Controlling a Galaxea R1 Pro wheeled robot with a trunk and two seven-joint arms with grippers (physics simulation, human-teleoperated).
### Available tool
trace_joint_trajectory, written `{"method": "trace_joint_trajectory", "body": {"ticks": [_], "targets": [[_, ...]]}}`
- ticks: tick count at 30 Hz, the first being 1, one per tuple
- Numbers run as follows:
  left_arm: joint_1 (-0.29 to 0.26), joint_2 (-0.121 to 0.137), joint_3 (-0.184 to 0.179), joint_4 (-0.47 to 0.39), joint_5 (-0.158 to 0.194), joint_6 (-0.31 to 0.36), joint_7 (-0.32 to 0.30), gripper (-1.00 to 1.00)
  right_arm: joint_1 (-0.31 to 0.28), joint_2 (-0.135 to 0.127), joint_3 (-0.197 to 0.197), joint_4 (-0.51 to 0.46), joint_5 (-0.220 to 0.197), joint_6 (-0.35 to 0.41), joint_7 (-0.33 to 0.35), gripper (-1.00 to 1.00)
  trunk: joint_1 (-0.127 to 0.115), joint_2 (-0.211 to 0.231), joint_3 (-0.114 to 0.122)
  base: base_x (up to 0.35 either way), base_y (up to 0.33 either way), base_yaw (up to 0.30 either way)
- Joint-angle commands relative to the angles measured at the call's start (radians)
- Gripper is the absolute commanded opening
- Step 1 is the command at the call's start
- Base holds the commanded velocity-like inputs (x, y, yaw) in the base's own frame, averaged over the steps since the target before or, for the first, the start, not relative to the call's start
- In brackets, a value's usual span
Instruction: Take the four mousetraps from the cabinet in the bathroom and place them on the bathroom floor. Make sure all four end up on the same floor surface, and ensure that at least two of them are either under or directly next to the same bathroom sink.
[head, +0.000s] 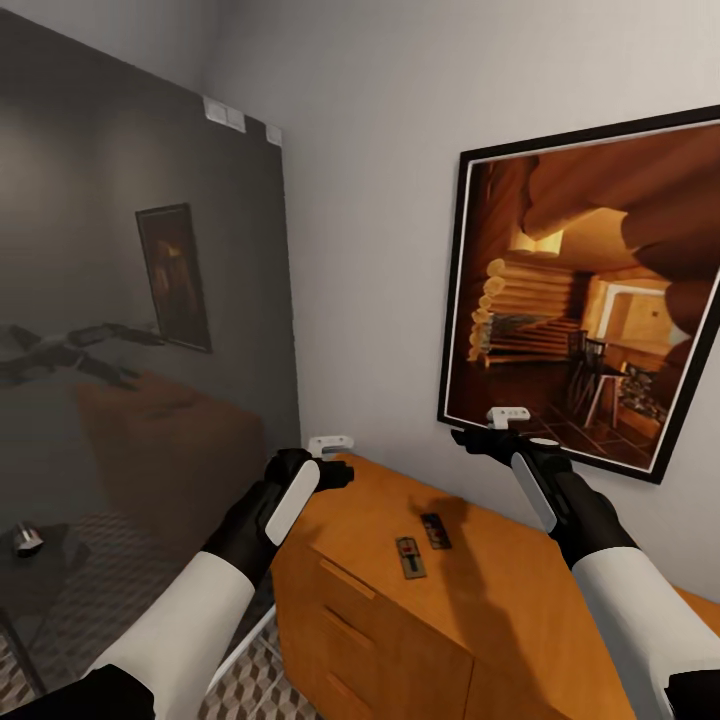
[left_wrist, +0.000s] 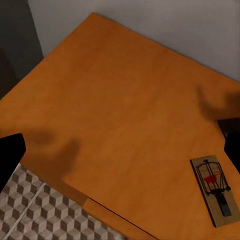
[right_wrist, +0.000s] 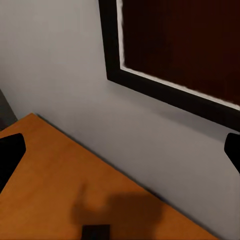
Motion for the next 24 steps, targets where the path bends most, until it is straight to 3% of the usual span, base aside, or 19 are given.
{"method": "trace_joint_trajectory", "body": {"ticks": [1,14,24], "targets": [[0.000,0.000,-0.001,-0.001,0.010,0.001,0.010,1.00,0.000,-0.001,0.002,-0.001,0.000,0.004,0.001,1.00,0.000,-0.001,-0.001,0.000,0.000,0.014],[0.000,0.000,-0.001,-0.001,0.010,0.003,0.009,1.00,0.000,-0.001,0.002,-0.001,-0.001,0.004,0.001,1.00,0.000,-0.001,-0.001,0.000,-0.170,0.002],[0.000,0.000,-0.001,-0.001,0.010,0.002,0.007,1.00,0.000,-0.001,0.002,-0.001,0.000,0.004,0.001,1.00,0.000,-0.001,-0.001,0.000,-0.027,0.000]]}}
